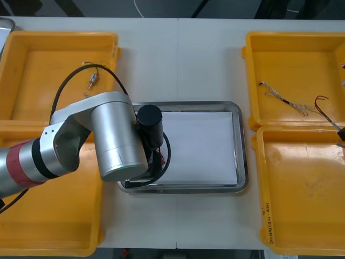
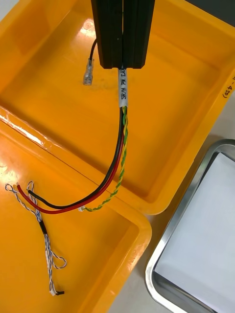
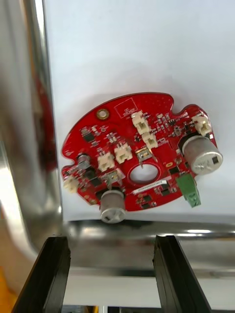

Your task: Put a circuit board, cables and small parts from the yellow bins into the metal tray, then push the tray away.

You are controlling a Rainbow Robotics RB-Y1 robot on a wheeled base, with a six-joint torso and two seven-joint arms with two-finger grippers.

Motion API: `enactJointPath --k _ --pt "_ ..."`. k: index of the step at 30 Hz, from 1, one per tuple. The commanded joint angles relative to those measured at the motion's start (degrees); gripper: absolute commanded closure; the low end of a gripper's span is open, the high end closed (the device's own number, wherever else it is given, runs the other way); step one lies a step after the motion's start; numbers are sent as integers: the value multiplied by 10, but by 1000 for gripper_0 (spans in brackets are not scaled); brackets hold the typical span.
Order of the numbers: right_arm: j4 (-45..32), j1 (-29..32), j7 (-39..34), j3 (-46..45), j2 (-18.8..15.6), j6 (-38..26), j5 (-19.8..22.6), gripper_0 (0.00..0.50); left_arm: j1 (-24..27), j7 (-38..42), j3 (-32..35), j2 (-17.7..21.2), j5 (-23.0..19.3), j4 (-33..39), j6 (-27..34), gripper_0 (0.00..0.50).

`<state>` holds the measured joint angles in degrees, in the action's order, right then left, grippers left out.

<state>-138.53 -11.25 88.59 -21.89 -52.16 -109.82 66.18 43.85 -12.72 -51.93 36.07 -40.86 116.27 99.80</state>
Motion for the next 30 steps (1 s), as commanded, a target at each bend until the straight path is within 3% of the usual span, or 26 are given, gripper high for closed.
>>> enactJointPath --k 1,5,13,20,26,30 --pt "-12 -36 2 39 -22 -2 -3 500 19 50 88 19 -35 58 53 0" --pt "-12 -62 1 72 -22 -2 -5 500 19 48 162 30 -78 86 102 0" --pt "-13 -135 0 160 -22 -2 -4 500 31 40 278 55 -147 99 102 0" --pt "-13 -213 -3 279 -22 -2 -25 500 56 31 348 93 -197 60 102 0" --pt "-12 -256 -3 371 -15 -2 -58 500 87 16 357 117 -193 -7 102 0" --pt "-12 -273 3 402 18 -2 -87 500 106 7 371 124 -189 -61 102 0"
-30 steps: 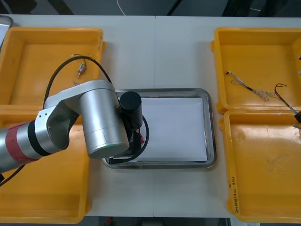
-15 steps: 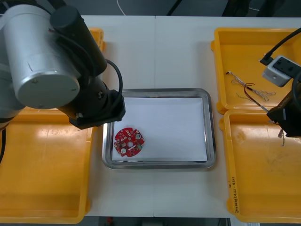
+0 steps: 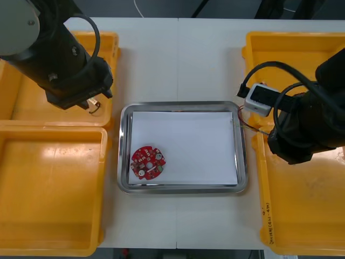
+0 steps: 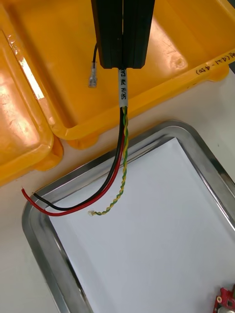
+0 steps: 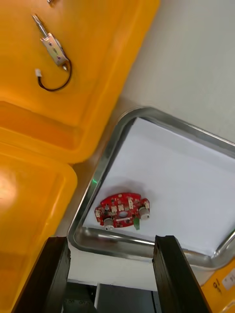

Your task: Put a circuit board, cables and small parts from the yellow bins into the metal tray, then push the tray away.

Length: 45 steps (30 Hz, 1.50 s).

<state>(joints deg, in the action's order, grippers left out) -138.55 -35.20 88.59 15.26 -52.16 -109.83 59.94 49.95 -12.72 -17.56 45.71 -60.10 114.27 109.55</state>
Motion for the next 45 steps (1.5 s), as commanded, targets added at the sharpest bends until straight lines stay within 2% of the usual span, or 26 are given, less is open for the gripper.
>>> enactJointPath --k 1,4,9,15,21,24,30,35,40,45 --pt "-10 -36 4 35 23 -2 -28 500 46 5 30 28 5 -49 4 0" --pt "9 -58 12 68 55 -2 -45 500 59 -21 51 29 15 -98 4 0" --pt "31 -79 22 108 87 -2 -76 500 71 -62 60 30 38 -150 4 0" --pt "59 -83 38 153 108 -2 -109 500 84 -110 63 30 62 -216 4 0" --pt "83 -85 55 203 113 10 -137 500 87 -158 63 29 76 -272 4 0" --pt "106 -85 85 220 126 22 -146 500 87 -173 64 25 77 -299 4 0" --pt "142 -84 135 227 163 31 -184 500 91 -183 62 4 83 -355 -36 0" --pt "166 -83 145 239 172 65 -191 500 100 -189 37 -11 97 -375 -61 0" --pt "177 -79 158 288 168 107 -235 500 100 -190 30 -30 106 -389 -86 0" --pt "197 -76 164 318 166 127 -253 500 100 -192 30 -47 118 -397 -97 0"
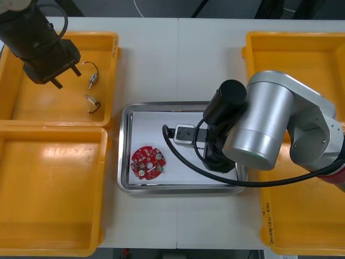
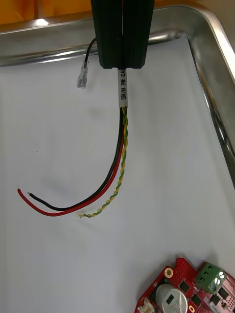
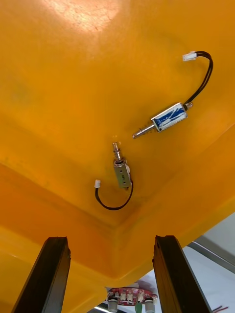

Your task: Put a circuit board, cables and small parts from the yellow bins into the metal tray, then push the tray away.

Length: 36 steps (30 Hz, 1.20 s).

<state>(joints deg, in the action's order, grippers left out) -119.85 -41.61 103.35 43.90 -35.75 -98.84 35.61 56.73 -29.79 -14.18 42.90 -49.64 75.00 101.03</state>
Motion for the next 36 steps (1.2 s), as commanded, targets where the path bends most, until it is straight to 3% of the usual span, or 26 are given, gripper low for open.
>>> enactJointPath --k 1,11,20,36 --pt "14 -10 17 32 2 19 -10 500 32 -21 -4 -20 12 -7 -15 0" --pt "40 6 10 54 3 46 -13 500 32 -40 -4 -40 24 -54 -44 0" --pt "45 27 -13 59 -1 52 -11 500 32 -60 -30 -53 26 -115 -105 0" --pt "47 33 -88 102 -13 88 -19 500 31 -79 -67 -69 0 -194 -175 0"
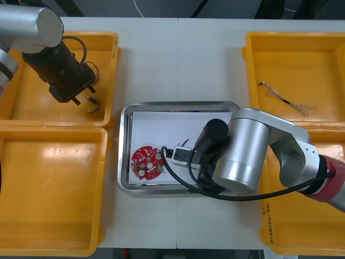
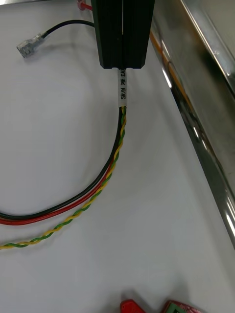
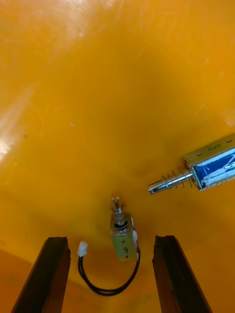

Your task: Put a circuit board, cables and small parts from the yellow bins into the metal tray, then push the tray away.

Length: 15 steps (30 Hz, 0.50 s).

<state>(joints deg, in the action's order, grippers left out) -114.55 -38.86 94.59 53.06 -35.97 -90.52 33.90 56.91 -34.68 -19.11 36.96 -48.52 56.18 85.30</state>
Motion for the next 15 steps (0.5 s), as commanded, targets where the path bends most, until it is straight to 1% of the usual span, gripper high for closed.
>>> enactJointPath --k 1,8,9,10,11,12,13,14,15 --pt "-5 5 -1 11 -12 5 -1 500 30 -29 -18 -10 -14 -6 -18 0" --pt "-5 6 0 10 -18 5 0 498 29 -32 -19 -16 -22 -13 -20 0" --pt "-5 6 -1 10 -18 5 -2 424 29 -32 -19 -17 -22 -15 -21 0" --pt "-6 6 2 10 -18 5 -4 401 29 -33 -20 -18 -23 -16 -22 0" --pt "-5 5 4 10 -18 6 -10 292 29 -33 -23 -18 -23 -17 -22 0" --pt "-6 5 5 10 -18 7 -14 202 29 -33 -23 -18 -23 -17 -23 0" --pt "-5 5 6 9 -18 12 -19 36 29 -32 -28 -18 -24 -17 -25 0" --pt "-5 5 8 8 -18 22 -25 0 29 -32 -33 -18 -25 -17 -28 0" --pt "-6 5 8 7 -18 26 -28 0 29 -31 -36 -18 -25 -17 -29 0"
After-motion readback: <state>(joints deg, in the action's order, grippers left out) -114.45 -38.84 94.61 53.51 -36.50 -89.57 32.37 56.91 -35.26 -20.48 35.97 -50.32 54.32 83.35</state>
